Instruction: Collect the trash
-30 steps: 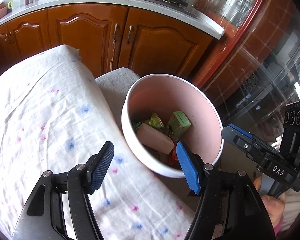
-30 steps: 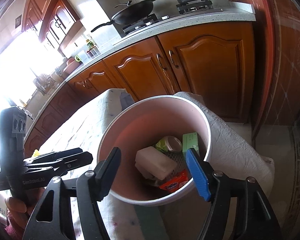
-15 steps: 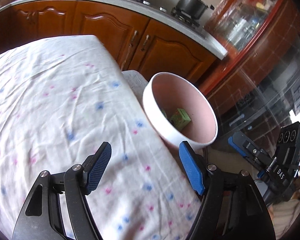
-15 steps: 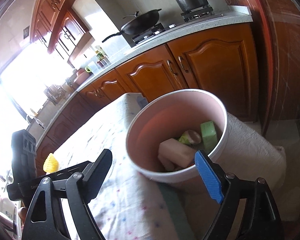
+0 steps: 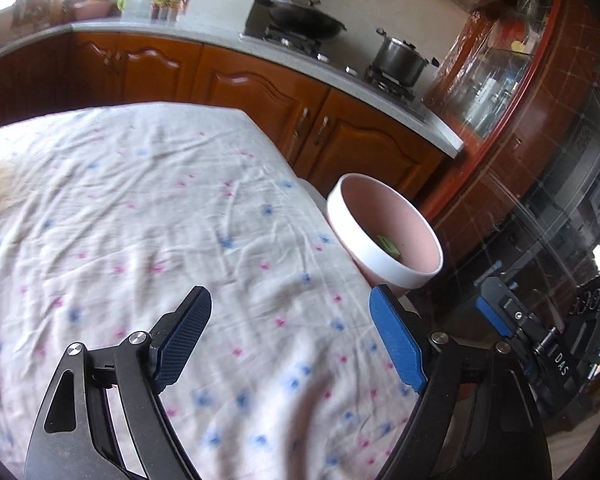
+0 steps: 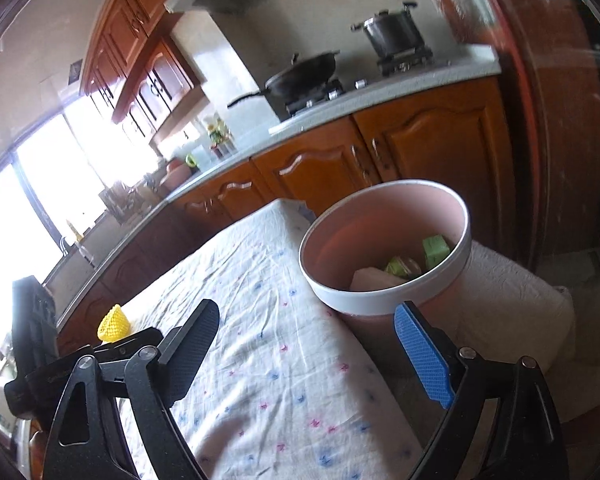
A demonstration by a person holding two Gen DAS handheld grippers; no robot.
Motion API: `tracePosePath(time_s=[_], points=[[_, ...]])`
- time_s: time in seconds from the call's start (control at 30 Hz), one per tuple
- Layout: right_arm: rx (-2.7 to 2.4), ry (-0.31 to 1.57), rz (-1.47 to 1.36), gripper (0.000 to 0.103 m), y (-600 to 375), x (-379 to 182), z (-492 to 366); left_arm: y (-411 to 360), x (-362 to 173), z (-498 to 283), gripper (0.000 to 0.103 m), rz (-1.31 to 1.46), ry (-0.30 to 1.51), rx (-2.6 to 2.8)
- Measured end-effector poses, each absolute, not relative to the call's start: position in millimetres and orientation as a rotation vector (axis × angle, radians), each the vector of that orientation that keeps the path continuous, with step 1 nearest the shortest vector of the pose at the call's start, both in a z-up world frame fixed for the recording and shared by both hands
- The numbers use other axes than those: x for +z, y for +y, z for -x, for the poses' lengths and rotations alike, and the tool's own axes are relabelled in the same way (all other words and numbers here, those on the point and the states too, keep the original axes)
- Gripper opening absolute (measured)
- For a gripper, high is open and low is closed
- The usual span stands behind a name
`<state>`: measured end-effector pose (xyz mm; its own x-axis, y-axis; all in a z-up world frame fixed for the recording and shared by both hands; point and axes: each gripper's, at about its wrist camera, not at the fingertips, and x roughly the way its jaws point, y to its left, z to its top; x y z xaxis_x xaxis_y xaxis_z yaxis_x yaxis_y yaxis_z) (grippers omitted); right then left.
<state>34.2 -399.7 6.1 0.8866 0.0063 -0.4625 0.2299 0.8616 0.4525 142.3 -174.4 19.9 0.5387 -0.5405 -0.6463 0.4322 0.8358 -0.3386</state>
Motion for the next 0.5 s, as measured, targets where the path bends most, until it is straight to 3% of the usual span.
tracePosePath(time_s=[0.5], points=[[-0.197, 0.266, -0.293, 0.103, -350, 47, 6, -125, 55, -83, 0.103, 0.106, 0.496, -0.437]])
